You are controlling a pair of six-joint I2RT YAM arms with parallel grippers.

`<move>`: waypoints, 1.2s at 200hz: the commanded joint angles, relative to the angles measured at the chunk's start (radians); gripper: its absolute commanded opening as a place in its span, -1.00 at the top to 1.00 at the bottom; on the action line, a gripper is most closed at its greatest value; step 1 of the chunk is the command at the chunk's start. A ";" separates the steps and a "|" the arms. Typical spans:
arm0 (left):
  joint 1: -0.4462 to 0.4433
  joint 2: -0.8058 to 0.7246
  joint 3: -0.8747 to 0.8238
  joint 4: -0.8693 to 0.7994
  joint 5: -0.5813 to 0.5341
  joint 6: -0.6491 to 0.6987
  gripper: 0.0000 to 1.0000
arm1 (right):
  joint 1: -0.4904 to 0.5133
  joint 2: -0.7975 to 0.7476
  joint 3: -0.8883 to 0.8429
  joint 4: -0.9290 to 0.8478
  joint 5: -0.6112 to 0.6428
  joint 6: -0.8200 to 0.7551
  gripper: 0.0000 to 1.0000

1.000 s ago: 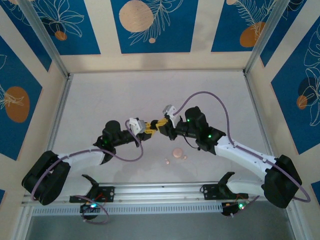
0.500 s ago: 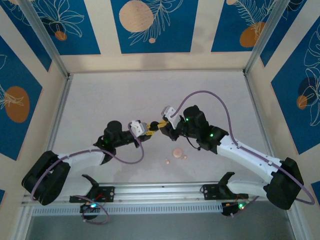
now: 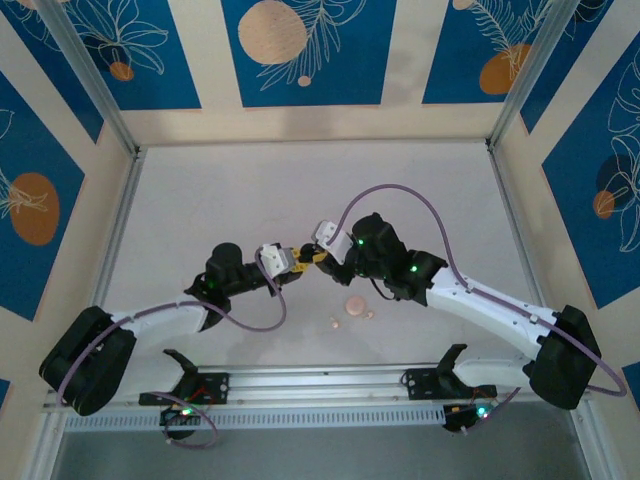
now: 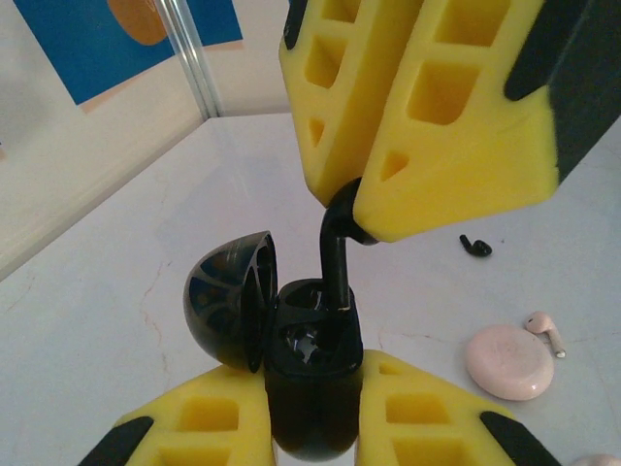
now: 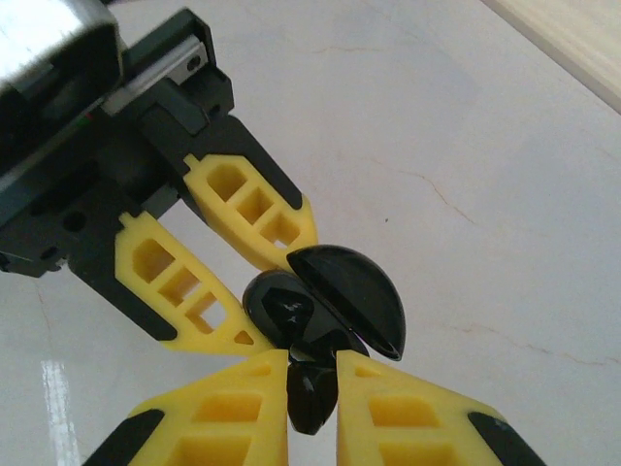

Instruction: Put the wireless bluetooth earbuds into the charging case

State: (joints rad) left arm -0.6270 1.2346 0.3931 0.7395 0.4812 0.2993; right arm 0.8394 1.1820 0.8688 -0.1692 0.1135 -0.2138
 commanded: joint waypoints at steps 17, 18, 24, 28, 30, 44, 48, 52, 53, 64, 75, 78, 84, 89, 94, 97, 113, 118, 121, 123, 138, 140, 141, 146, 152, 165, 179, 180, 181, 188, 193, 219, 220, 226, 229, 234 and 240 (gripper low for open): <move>-0.021 -0.027 -0.007 0.017 0.031 0.030 0.65 | 0.010 0.011 0.035 -0.009 0.033 -0.029 0.69; -0.022 -0.027 -0.007 0.017 0.031 0.029 0.65 | 0.011 0.011 0.035 -0.009 0.034 -0.030 0.69; -0.022 -0.027 -0.007 0.016 0.030 0.029 0.65 | 0.012 0.014 0.036 -0.011 0.036 -0.030 0.69; -0.023 -0.027 -0.005 0.016 0.030 0.029 0.65 | 0.013 0.016 0.037 -0.012 0.038 -0.031 0.69; -0.023 -0.028 -0.005 0.017 0.031 0.029 0.65 | 0.013 0.016 0.038 -0.013 0.039 -0.032 0.69; -0.026 -0.029 -0.005 0.014 0.028 0.031 0.64 | 0.016 0.021 0.043 -0.021 0.049 -0.040 0.69; -0.025 -0.029 -0.005 0.014 0.028 0.032 0.64 | 0.018 0.023 0.045 -0.024 0.053 -0.041 0.69; -0.028 -0.030 -0.005 0.014 0.027 0.032 0.65 | 0.019 0.025 0.048 -0.027 0.054 -0.042 0.69; -0.028 -0.030 -0.005 0.013 0.027 0.032 0.64 | 0.019 0.026 0.048 -0.029 0.055 -0.042 0.69; -0.028 -0.033 -0.004 0.009 0.023 0.038 0.64 | 0.022 0.032 0.054 -0.039 0.061 -0.048 0.69; -0.028 -0.035 -0.003 0.007 0.022 0.039 0.64 | 0.026 0.040 0.060 -0.049 0.066 -0.054 0.69; -0.029 -0.035 -0.002 0.006 0.019 0.040 0.64 | 0.027 0.042 0.062 -0.052 0.067 -0.054 0.69; -0.030 -0.038 -0.002 0.004 0.017 0.042 0.64 | 0.029 0.046 0.065 -0.058 0.070 -0.055 0.69; -0.030 -0.039 -0.002 0.002 0.016 0.044 0.64 | 0.030 0.050 0.067 -0.062 0.073 -0.058 0.69; -0.030 -0.041 -0.001 0.000 0.016 0.045 0.64 | 0.033 0.052 0.068 -0.066 0.075 -0.059 0.69; -0.031 -0.042 0.000 -0.001 0.016 0.047 0.64 | 0.034 0.056 0.070 -0.068 0.076 -0.061 0.70; -0.032 -0.049 0.000 -0.008 0.013 0.052 0.64 | 0.042 0.062 0.074 -0.078 0.083 -0.067 0.70; -0.033 -0.051 0.000 -0.011 0.011 0.052 0.64 | 0.044 0.062 0.073 -0.078 0.081 -0.068 0.70; -0.032 -0.051 0.000 -0.013 0.010 0.053 0.65 | 0.044 0.061 0.073 -0.078 0.079 -0.068 0.70; -0.031 -0.053 -0.001 -0.014 0.009 0.054 0.64 | 0.045 0.061 0.072 -0.079 0.077 -0.069 0.70; -0.033 -0.053 0.000 -0.023 0.001 0.058 0.64 | 0.050 0.051 0.072 -0.076 0.075 -0.069 0.70; -0.034 -0.053 0.000 -0.024 -0.001 0.060 0.65 | 0.050 0.048 0.072 -0.076 0.074 -0.068 0.70; -0.034 -0.053 0.000 -0.024 -0.002 0.061 0.64 | 0.050 0.046 0.072 -0.077 0.075 -0.068 0.70; -0.034 -0.054 0.000 -0.027 -0.004 0.063 0.65 | 0.050 0.040 0.072 -0.075 0.074 -0.068 0.70; -0.034 -0.054 0.000 -0.031 -0.005 0.066 0.64 | 0.050 0.033 0.072 -0.075 0.071 -0.069 0.70; -0.034 -0.053 -0.002 -0.034 -0.006 0.073 0.64 | 0.050 0.009 0.067 -0.072 0.054 -0.068 0.70; -0.035 -0.052 -0.006 -0.033 -0.004 0.080 0.64 | 0.049 -0.019 0.060 -0.070 0.029 -0.061 0.70; -0.035 -0.052 -0.005 -0.033 -0.004 0.080 0.64 | 0.049 -0.021 0.060 -0.069 0.027 -0.060 0.70; -0.034 -0.052 -0.005 -0.033 -0.004 0.081 0.64 | 0.049 -0.022 0.059 -0.069 0.027 -0.060 0.70; -0.035 -0.051 -0.006 -0.029 -0.003 0.081 0.64 | 0.050 -0.035 0.054 -0.067 0.015 -0.057 0.70; -0.036 -0.050 -0.007 -0.028 -0.003 0.084 0.64 | 0.050 -0.042 0.049 -0.064 0.008 -0.055 0.70; -0.038 -0.043 -0.007 -0.014 0.000 0.088 0.64 | 0.049 -0.050 0.041 -0.069 -0.003 -0.048 0.69; -0.038 -0.043 -0.007 -0.014 0.001 0.087 0.64 | 0.049 -0.049 0.041 -0.069 -0.002 -0.048 0.69; -0.037 -0.042 -0.007 -0.012 0.002 0.087 0.64 | 0.049 -0.047 0.042 -0.074 0.000 -0.048 0.69; -0.040 -0.043 -0.006 -0.012 0.003 0.088 0.64 | 0.048 -0.043 0.044 -0.077 0.000 -0.048 0.69; -0.039 -0.045 -0.005 -0.012 0.003 0.089 0.64 | 0.048 -0.038 0.045 -0.078 0.003 -0.048 0.69; -0.040 -0.044 -0.005 -0.012 0.002 0.088 0.64 | 0.048 -0.033 0.045 -0.083 0.005 -0.049 0.70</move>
State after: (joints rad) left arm -0.6487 1.2049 0.3931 0.6884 0.4694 0.3626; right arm 0.8814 1.1408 0.9146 -0.2333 0.1413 -0.2657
